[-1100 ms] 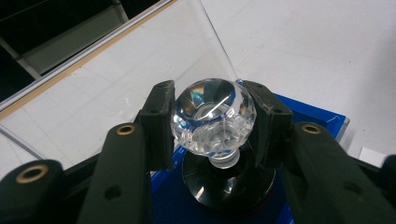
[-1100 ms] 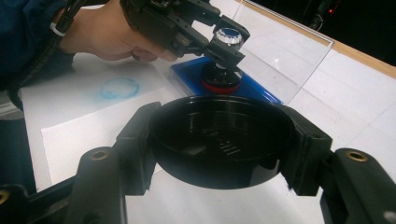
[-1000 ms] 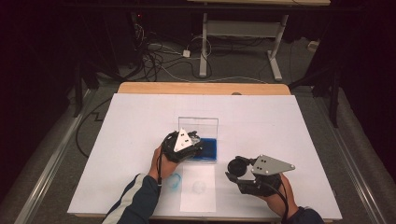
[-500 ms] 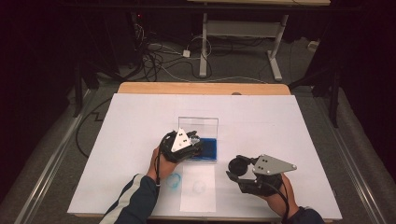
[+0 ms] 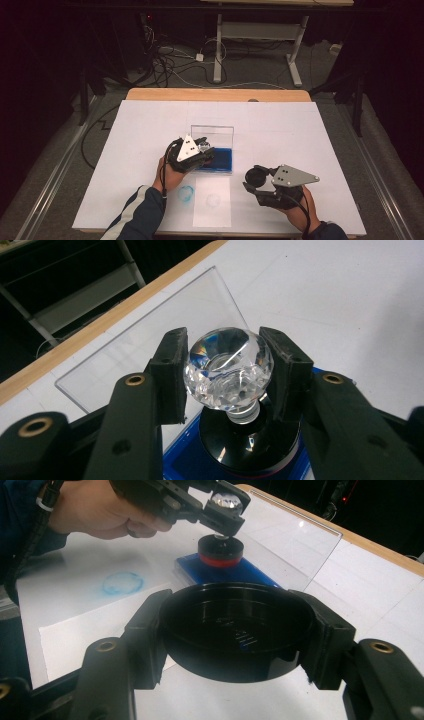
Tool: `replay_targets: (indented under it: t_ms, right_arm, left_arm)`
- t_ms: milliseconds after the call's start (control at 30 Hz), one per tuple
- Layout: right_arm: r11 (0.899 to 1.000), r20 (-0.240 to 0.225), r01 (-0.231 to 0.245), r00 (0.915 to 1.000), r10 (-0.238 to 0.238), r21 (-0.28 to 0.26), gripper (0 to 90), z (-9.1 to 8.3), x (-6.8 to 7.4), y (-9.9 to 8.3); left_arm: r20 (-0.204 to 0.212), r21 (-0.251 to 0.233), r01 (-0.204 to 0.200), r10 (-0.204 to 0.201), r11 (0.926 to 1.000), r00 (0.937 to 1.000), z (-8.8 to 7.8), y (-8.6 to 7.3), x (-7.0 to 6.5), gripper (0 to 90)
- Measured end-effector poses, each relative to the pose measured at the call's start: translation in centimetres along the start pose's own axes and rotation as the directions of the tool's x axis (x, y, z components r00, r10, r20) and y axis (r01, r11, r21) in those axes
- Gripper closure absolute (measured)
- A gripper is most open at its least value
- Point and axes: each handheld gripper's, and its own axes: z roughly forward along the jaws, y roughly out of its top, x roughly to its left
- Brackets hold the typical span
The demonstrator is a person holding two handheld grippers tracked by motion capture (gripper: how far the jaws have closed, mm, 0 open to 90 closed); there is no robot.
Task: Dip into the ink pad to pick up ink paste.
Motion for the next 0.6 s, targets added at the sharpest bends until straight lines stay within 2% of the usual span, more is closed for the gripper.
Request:
replay_targets:
  t_ms: [367, 600]
  right_arm:
    - [1.000, 0.005, -0.006, 1.0000, 0.006, -0.004, 38.7, -0.1, -0.2, 0.0]
    - [1.000, -0.001, -0.009, 1.0000, 0.009, -0.007, 38.7, 0.0, -0.3, 0.1]
  left_arm:
    - [-0.005, -0.023, -0.012, 0.012, 0.9997, 0.9999, -1.4, 0.6, 0.1, 55.2]
    - [-0.013, -0.038, -0.035, 0.035, 0.9987, 0.9993, -2.5, 1.3, 0.0, 55.2]
